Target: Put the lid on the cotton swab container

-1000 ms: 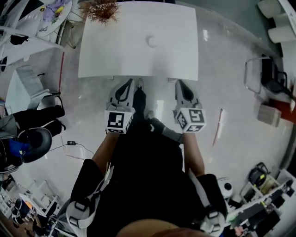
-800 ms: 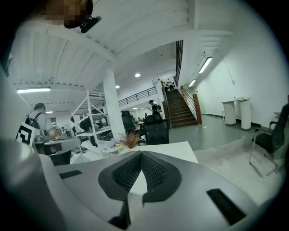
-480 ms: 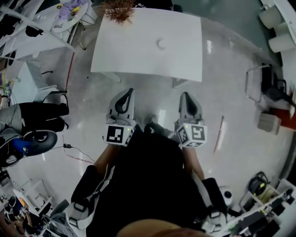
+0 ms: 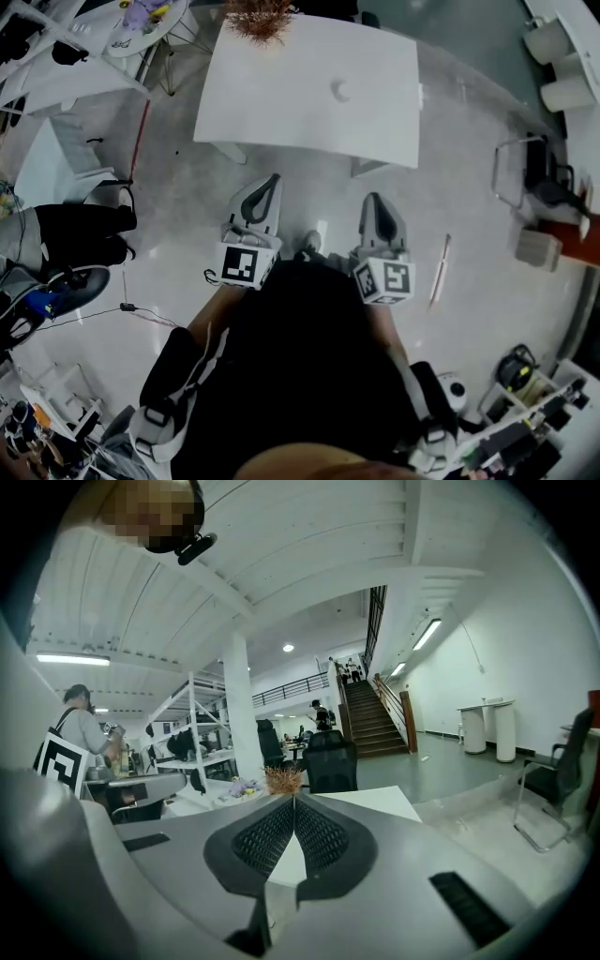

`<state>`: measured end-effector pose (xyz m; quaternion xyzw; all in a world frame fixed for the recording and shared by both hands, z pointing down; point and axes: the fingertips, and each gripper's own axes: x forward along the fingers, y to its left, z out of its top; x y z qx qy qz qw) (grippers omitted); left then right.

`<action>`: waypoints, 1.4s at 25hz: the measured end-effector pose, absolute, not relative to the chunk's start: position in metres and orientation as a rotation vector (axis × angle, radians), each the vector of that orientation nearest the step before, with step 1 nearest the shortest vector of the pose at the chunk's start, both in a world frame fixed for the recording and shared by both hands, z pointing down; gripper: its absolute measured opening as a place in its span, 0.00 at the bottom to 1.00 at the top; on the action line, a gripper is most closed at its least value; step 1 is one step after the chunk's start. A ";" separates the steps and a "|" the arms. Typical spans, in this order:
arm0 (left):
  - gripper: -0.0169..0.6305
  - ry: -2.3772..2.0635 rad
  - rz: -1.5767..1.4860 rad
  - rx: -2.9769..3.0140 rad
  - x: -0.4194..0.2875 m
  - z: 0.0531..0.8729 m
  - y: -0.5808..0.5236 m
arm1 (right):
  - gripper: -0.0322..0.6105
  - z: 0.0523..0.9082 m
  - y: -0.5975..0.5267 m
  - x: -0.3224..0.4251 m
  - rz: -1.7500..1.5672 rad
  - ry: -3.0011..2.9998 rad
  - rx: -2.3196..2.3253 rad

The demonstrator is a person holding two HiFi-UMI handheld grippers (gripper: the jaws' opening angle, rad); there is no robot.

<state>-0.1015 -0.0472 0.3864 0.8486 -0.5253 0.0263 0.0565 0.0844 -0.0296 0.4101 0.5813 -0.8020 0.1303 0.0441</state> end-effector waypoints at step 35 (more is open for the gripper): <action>0.03 -1.491 0.057 2.627 -0.134 0.396 -0.058 | 0.06 0.417 -0.028 0.038 0.388 -2.404 1.808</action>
